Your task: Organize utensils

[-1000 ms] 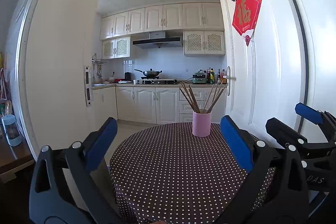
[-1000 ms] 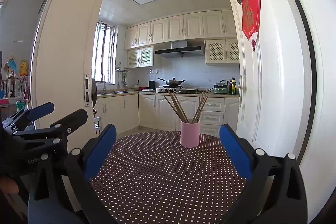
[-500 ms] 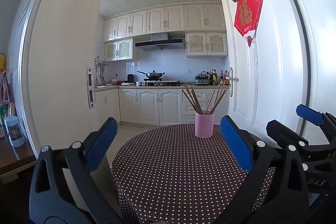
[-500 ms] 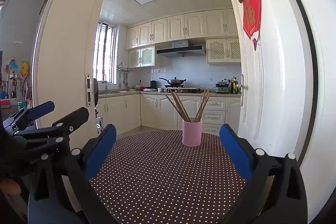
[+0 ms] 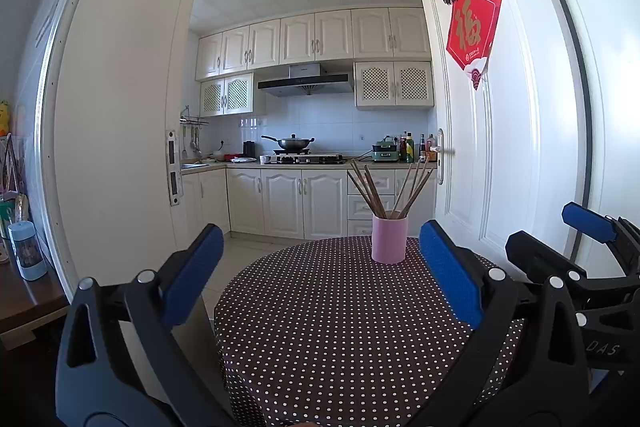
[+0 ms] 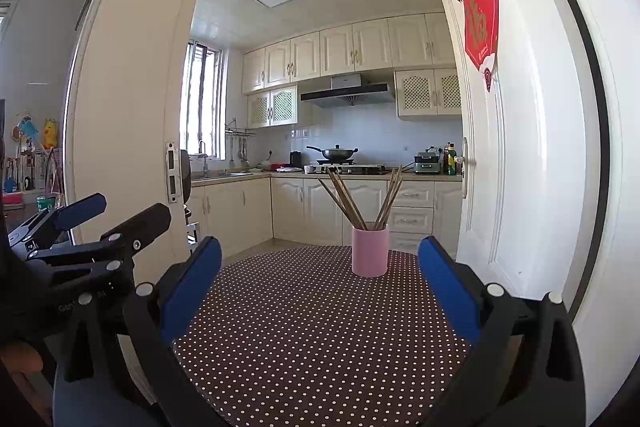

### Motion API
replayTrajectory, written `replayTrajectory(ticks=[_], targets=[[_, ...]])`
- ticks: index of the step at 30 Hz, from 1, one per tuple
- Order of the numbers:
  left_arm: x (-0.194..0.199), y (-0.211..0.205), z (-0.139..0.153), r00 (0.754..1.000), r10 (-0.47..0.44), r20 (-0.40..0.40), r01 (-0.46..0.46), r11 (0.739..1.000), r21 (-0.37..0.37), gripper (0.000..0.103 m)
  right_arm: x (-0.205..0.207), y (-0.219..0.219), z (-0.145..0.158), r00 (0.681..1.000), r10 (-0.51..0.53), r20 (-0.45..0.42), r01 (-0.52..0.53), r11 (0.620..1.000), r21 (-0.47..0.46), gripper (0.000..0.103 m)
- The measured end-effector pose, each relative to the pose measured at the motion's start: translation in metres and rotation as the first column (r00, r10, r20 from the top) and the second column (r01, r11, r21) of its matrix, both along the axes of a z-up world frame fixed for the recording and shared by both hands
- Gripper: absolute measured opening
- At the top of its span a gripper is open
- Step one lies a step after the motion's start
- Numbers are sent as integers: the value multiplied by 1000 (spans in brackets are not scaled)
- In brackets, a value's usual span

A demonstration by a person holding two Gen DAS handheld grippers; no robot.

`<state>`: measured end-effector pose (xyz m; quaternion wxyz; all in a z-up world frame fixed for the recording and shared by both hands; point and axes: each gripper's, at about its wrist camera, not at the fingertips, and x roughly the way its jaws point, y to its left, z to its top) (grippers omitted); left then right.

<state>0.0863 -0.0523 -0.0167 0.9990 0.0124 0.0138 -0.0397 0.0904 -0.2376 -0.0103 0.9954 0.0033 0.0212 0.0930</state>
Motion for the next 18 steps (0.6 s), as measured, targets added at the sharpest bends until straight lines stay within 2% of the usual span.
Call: replayTrajectory(ticks=[18], targets=[[1, 1, 1, 1000, 3, 0, -3, 1000, -1, 96, 0, 1, -1, 1000, 6, -8, -6, 1000, 5, 95]])
